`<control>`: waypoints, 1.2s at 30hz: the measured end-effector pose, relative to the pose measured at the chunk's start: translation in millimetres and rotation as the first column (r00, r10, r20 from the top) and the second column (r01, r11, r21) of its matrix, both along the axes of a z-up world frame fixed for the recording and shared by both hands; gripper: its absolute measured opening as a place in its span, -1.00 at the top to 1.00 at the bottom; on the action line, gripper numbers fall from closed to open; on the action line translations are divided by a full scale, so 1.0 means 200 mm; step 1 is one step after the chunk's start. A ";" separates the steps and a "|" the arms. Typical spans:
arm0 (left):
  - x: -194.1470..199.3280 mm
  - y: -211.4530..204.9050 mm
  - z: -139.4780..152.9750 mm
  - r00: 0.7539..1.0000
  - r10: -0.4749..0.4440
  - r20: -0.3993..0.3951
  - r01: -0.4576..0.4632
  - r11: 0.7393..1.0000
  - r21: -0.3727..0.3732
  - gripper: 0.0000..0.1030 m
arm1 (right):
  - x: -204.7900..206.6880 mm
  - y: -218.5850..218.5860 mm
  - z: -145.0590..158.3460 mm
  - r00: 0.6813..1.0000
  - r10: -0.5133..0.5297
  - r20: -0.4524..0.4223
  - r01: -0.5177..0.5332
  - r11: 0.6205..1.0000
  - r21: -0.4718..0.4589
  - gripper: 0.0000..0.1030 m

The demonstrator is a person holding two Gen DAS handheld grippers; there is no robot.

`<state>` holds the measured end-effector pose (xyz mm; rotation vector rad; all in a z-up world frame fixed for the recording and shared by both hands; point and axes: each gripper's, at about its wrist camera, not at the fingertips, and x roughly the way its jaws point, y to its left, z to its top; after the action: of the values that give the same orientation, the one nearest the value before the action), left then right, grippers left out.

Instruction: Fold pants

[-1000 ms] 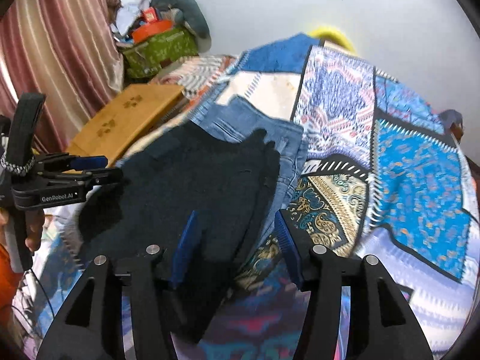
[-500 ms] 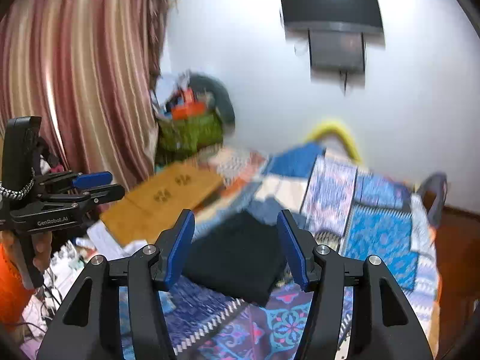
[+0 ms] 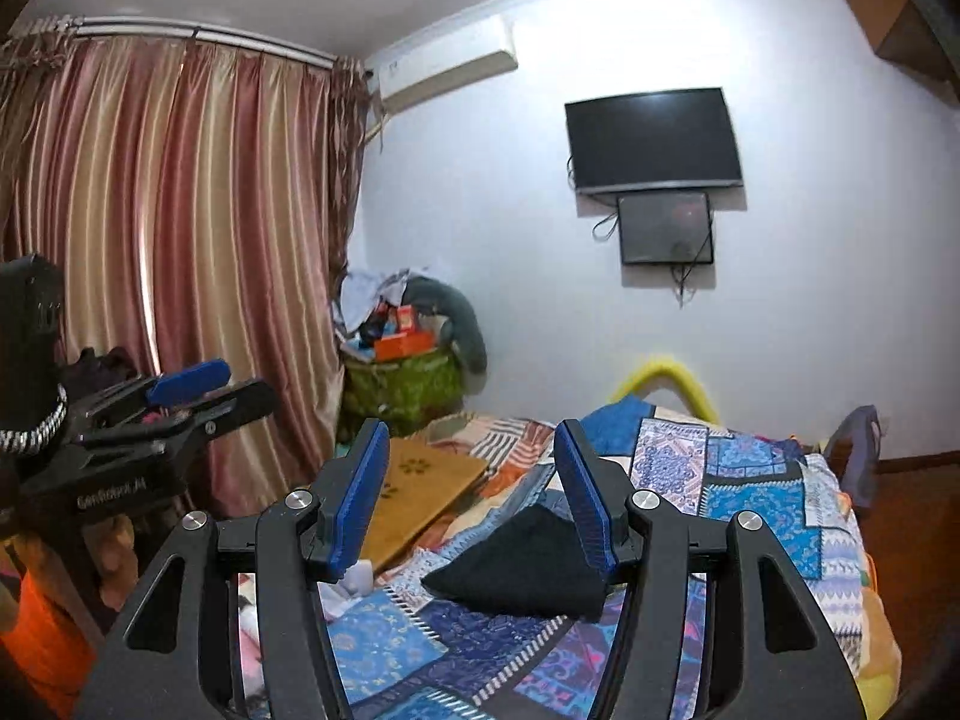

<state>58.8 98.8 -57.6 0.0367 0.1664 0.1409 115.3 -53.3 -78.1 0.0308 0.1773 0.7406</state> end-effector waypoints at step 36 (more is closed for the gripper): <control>-0.14 0.01 -0.11 1.000 -0.013 -0.012 0.012 0.999 -0.048 -0.99 | -0.23 -0.04 -0.02 0.988 -0.154 0.022 0.154 0.988 -0.009 -1.00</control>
<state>31.3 100.6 -78.7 -0.0094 0.1813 0.1243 70.0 -61.2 -82.7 0.0264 0.1568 0.5858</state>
